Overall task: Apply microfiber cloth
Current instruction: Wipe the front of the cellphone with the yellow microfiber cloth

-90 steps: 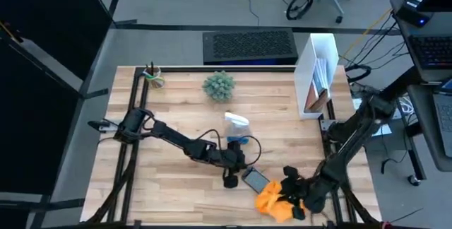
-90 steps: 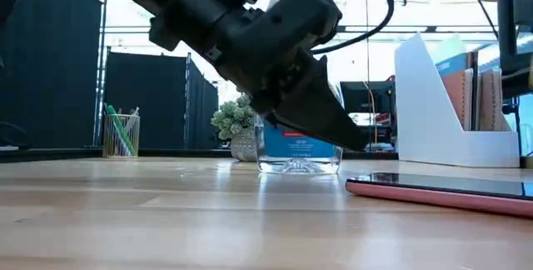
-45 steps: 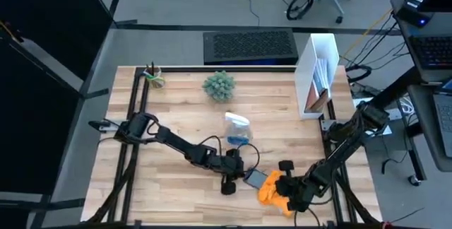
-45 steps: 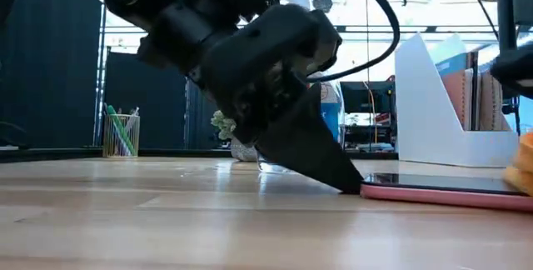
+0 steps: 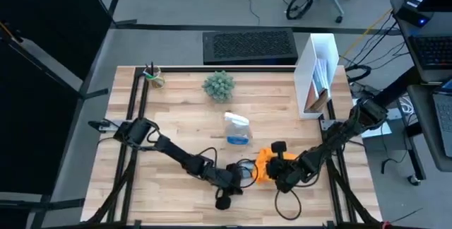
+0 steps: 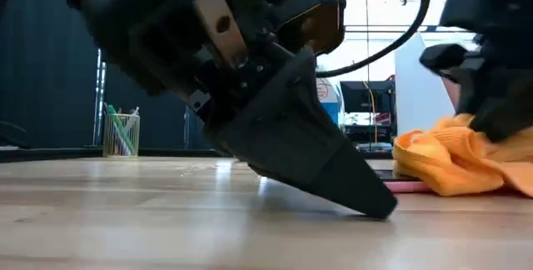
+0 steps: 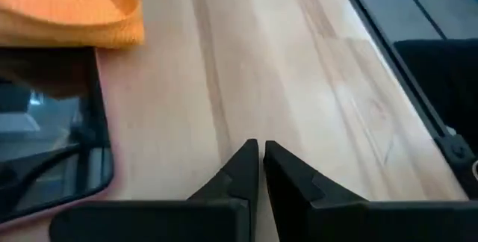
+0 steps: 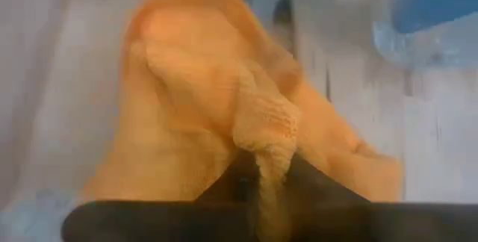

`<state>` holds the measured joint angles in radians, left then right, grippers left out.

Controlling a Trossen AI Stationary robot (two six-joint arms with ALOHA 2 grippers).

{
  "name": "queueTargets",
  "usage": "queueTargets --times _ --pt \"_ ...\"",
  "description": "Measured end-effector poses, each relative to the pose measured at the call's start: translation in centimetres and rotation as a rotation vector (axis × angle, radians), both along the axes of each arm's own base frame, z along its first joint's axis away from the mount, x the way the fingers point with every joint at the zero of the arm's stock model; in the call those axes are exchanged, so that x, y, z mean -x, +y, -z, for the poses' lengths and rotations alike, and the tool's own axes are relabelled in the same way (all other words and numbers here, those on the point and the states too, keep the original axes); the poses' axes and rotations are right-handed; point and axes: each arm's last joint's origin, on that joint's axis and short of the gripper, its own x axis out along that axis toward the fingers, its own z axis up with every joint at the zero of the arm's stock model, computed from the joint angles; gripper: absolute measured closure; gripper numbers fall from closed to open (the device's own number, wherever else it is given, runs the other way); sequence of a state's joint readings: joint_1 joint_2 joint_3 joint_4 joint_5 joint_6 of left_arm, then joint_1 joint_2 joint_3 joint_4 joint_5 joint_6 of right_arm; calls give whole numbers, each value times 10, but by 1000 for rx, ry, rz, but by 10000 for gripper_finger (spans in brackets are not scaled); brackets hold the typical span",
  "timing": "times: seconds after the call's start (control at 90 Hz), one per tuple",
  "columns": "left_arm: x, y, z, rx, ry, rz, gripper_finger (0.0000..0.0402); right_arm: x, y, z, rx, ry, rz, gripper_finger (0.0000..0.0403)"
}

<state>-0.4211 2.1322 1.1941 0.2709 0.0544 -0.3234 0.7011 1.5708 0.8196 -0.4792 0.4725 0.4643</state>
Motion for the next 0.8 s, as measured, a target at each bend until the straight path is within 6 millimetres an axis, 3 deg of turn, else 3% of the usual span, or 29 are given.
queueTargets --times 0.133,0.289,0.378,0.533,0.8 --pt "6 10 -27 -191 13 -76 387 15 19 -17 -138 -40 11 399" --pt "2 33 -46 -399 -63 -211 387 28 41 -14 -225 -73 12 399" --pt "-5 50 -45 -414 -55 -251 387 30 46 -4 -209 -81 59 399" --pt "-13 70 -21 -379 14 -237 387 29 49 20 -142 -53 117 399" --pt "-12 51 -5 -236 54 -190 387 26 35 35 16 -4 182 399"
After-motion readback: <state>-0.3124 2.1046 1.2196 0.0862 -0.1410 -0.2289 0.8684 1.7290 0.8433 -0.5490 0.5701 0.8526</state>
